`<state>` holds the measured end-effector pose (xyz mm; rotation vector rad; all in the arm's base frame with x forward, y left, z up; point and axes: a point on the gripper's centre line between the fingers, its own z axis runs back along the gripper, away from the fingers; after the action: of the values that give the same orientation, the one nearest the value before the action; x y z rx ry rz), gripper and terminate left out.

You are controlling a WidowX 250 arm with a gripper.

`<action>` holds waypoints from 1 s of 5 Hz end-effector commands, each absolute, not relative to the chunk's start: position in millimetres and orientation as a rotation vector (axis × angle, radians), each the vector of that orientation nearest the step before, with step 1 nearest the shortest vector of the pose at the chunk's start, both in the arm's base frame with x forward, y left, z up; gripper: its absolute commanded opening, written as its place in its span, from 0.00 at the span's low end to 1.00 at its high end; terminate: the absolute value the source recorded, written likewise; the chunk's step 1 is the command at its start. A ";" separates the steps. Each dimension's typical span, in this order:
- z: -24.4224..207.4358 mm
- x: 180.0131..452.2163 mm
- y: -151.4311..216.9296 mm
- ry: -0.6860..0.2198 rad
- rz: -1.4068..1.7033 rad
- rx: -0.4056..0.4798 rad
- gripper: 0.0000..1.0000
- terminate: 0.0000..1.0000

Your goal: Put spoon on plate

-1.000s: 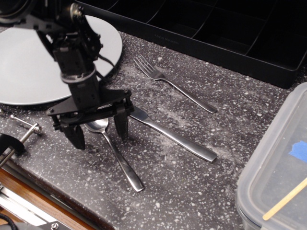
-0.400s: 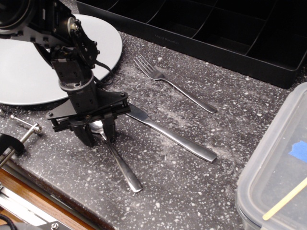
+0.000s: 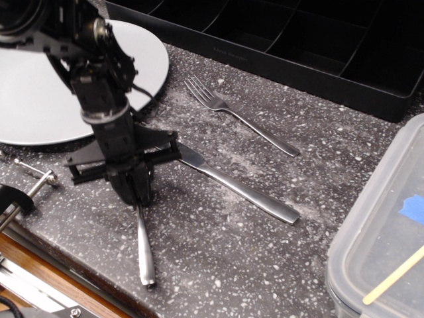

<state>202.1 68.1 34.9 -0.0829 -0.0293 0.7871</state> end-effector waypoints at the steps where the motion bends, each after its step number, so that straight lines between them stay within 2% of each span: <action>1: 102.9 240.2 120.8 -0.071 0.848 -0.144 0.00 0.00; 2: 117.7 270.2 162.6 -0.055 0.933 -0.154 0.00 0.00; 3: 121.1 290.5 193.6 -0.077 0.945 -0.132 0.00 0.00; 4: 112.8 298.7 208.8 -0.094 0.914 -0.090 0.00 0.00; 5: 100.0 295.3 211.2 -0.133 0.838 -0.036 0.00 0.00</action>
<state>288.7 209.7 77.8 -0.0404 -0.0836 0.8375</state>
